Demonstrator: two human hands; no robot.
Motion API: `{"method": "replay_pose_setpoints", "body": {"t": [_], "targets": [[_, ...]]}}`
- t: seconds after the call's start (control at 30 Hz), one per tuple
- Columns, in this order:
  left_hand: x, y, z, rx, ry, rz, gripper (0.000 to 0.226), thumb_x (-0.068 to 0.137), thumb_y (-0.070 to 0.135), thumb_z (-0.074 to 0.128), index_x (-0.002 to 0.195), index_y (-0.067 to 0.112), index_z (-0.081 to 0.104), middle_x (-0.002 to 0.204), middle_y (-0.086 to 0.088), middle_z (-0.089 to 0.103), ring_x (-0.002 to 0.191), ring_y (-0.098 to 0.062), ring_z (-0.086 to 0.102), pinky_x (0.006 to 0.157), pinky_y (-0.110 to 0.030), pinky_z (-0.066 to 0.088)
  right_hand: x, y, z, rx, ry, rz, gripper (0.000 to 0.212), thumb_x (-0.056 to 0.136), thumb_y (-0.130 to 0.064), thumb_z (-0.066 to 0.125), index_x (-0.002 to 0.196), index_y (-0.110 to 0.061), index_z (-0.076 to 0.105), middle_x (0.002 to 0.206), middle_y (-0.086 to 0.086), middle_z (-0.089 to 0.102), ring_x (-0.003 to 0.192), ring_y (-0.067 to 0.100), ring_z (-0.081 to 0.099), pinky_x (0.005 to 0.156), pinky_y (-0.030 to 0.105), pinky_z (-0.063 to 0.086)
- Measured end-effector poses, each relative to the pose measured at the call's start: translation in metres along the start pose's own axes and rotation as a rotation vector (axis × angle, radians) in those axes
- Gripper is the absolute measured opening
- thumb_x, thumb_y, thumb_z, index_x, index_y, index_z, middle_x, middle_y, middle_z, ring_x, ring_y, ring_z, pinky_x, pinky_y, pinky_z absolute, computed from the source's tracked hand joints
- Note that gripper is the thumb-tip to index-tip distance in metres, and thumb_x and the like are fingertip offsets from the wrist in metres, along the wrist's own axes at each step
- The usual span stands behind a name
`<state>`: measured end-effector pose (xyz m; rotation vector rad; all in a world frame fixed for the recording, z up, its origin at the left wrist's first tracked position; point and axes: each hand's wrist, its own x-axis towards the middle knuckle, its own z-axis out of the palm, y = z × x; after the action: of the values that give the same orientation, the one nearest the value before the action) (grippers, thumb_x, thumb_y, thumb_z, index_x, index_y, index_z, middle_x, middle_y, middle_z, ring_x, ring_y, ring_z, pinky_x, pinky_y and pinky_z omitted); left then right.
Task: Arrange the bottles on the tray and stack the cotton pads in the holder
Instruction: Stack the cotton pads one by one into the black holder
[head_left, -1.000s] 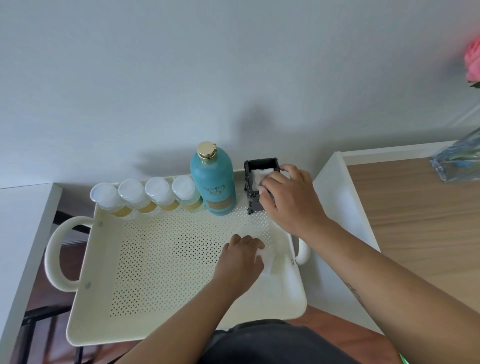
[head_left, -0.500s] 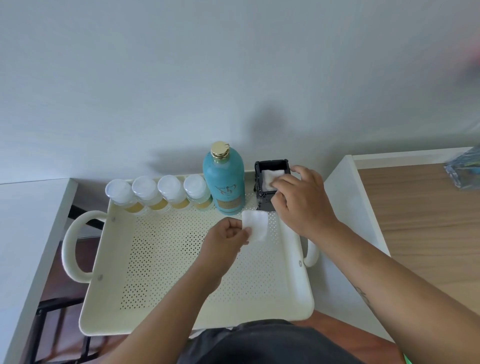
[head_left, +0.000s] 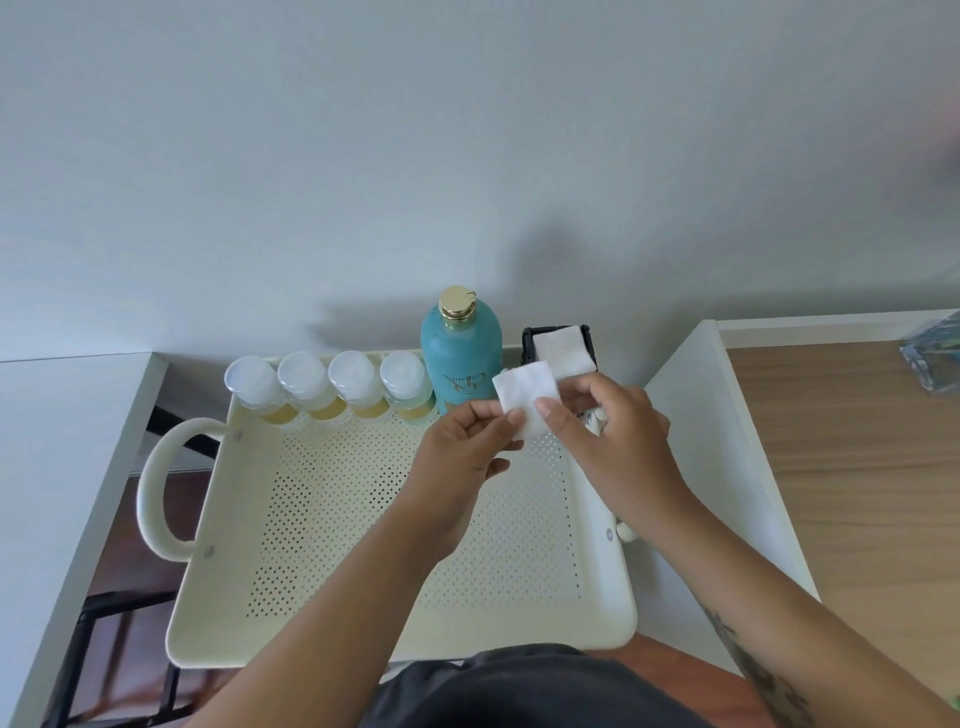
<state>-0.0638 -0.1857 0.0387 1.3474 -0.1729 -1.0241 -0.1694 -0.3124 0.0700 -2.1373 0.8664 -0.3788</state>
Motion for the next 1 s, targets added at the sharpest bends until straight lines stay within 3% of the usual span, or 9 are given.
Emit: {"method": "replay_pose_setpoints", "body": {"t": [0.23,0.33,0.47,0.6,0.7,0.8,0.87,1.0], "targets": [[0.003,-0.005,-0.005,0.104,0.052,0.017,0.024,0.084,0.033,0.075,0.104,0.022,0.069,0.093,0.004,0.076,0.083,-0.01,0.067,0.079,-0.031,0.051,0.012,-0.008,-0.003,0.063,0.01,0.04,0.018,0.092,-0.035,0.058,0.086,-0.019,0.064,0.078,-0.006,0.066,0.079,0.019,0.06,0.081,0.049,0.049],[0.005,-0.021,-0.02,0.352,0.153,0.03,0.017,0.084,0.04,0.073,0.098,0.031,0.069,0.092,0.007,0.075,0.083,-0.005,0.068,0.073,-0.023,0.05,0.025,-0.007,-0.006,0.123,0.062,0.101,0.01,0.091,-0.034,0.061,0.09,-0.024,0.062,0.083,-0.008,0.065,0.089,0.022,0.061,0.089,0.053,0.046],[0.003,-0.05,-0.047,0.716,0.28,0.139,0.005,0.09,0.032,0.065,0.095,0.032,0.065,0.095,0.015,0.069,0.089,-0.003,0.061,0.076,-0.022,0.047,0.042,-0.001,-0.006,0.13,0.1,0.157,0.013,0.089,-0.034,0.063,0.094,-0.022,0.06,0.083,-0.008,0.064,0.088,0.022,0.06,0.092,0.056,0.044],[-0.002,-0.075,-0.074,1.159,0.306,0.3,0.026,0.089,0.027,0.065,0.114,0.018,0.066,0.112,0.006,0.068,0.107,-0.019,0.055,0.092,-0.037,0.047,0.054,0.01,0.002,-0.014,0.129,0.183,0.012,0.09,-0.033,0.062,0.092,-0.022,0.057,0.077,-0.013,0.057,0.09,0.023,0.058,0.086,0.039,0.036],[-0.007,-0.084,-0.09,1.318,0.351,0.295,0.036,0.088,0.03,0.066,0.121,0.017,0.062,0.122,0.003,0.063,0.116,-0.027,0.051,0.095,-0.045,0.044,0.054,0.016,0.004,-0.16,0.236,0.055,0.013,0.09,-0.028,0.062,0.096,-0.017,0.057,0.088,-0.004,0.056,0.091,0.026,0.054,0.079,0.034,0.027],[-0.008,-0.09,-0.107,1.413,0.363,0.244,0.048,0.088,0.036,0.063,0.131,0.017,0.056,0.139,0.001,0.054,0.13,-0.027,0.042,0.105,-0.048,0.038,0.048,0.018,0.004,-0.339,0.3,-0.235,0.01,0.089,-0.021,0.06,0.098,-0.016,0.06,0.101,0.001,0.06,0.095,0.029,0.053,0.076,0.033,0.03],[-0.007,-0.094,-0.118,1.464,0.371,0.206,0.054,0.089,0.04,0.06,0.137,0.018,0.05,0.15,-0.001,0.045,0.138,-0.03,0.035,0.111,-0.05,0.031,0.045,0.021,0.006,-0.434,0.245,-0.387,0.014,0.089,-0.02,0.059,0.101,-0.016,0.064,0.109,0.0,0.064,0.103,0.029,0.053,0.081,0.036,0.036],[-0.004,-0.099,-0.133,1.496,0.385,0.132,0.064,0.092,0.052,0.048,0.147,0.021,0.036,0.161,0.0,0.026,0.148,-0.028,0.019,0.119,-0.048,0.017,0.041,0.029,0.012,-0.541,0.119,-0.459,0.023,0.093,-0.026,0.054,0.108,-0.013,0.067,0.12,0.002,0.066,0.122,0.03,0.051,0.099,0.043,0.039]]}}
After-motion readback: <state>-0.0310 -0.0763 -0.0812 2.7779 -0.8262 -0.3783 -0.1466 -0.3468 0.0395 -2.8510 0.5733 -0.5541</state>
